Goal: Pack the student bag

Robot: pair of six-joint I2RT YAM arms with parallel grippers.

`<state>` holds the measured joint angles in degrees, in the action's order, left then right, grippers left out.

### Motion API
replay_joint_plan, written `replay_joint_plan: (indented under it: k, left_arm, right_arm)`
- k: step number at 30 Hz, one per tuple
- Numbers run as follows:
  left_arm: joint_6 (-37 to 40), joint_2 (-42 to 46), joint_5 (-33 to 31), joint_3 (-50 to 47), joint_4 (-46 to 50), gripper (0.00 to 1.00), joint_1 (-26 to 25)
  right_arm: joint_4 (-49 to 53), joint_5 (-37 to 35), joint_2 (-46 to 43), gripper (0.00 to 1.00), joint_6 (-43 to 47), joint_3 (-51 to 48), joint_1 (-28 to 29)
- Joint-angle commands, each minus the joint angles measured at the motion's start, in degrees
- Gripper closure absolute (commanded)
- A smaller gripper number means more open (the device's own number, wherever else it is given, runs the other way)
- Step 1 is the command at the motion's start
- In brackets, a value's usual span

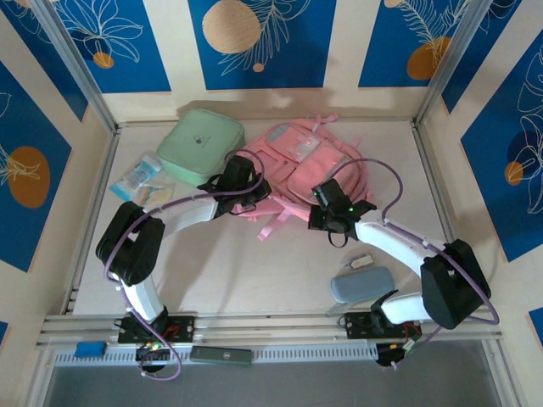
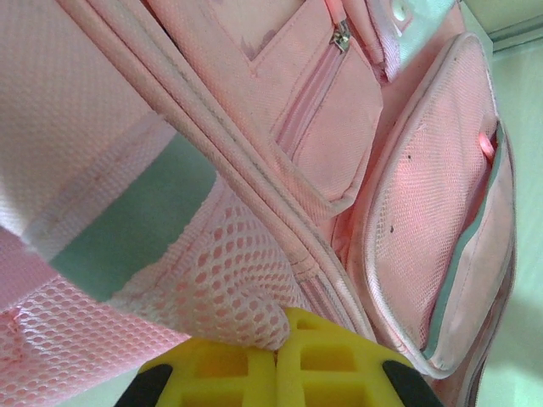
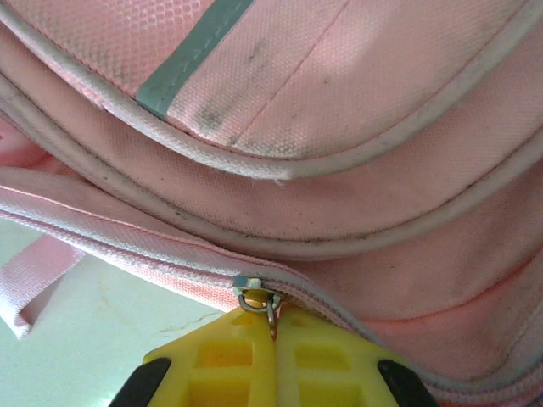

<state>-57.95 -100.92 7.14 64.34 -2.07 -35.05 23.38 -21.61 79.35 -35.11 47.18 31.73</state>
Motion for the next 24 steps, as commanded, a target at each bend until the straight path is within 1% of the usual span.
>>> replay_joint_plan:
  k: [1,3,6,8,11,13,16,20,24]
  left_arm:
    - [1.3,0.6,0.1,2.1,-4.0,1.00,1.0]
    - [1.4,0.6,0.2,2.2,-3.9,1.00,1.0]
    - [1.3,0.5,0.2,2.2,-4.0,1.00,0.9]
    - [1.1,0.2,0.3,2.3,-4.2,1.00,0.8]
    - [0.9,0.0,0.6,2.4,-4.4,1.00,0.6]
    - [0.9,-0.1,0.7,2.4,-4.6,1.00,0.6]
    - [1.9,-0.5,0.2,3.3,-3.4,1.00,0.7]
    - [3.9,-2.2,-0.3,6.0,-0.7,1.00,1.4]
    - [4.0,-5.9,2.3,10.3,0.0,1.00,2.9]
  right_arm:
    - [-0.1,-0.2,3.2,0.91,2.1,1.8,-0.5]
    - [-0.2,-1.1,4.3,0.88,2.2,2.4,-0.5]
    - [-2.3,-0.4,5.5,0.82,3.0,2.1,-0.4]
    - [-3.7,-0.1,6.7,0.82,3.2,2.1,-0.4]
    - [-5.0,-1.7,8.9,0.81,3.5,2.4,-0.5]
    - [-5.0,-2.1,9.8,0.83,4.1,2.9,-0.4]
    - [-4.3,-2.7,8.9,0.86,4.6,3.1,0.0]
    - [1.2,-4.0,6.0,0.94,4.7,4.0,1.2]
    - [5.3,-1.4,3.3,1.00,5.5,4.5,1.9]
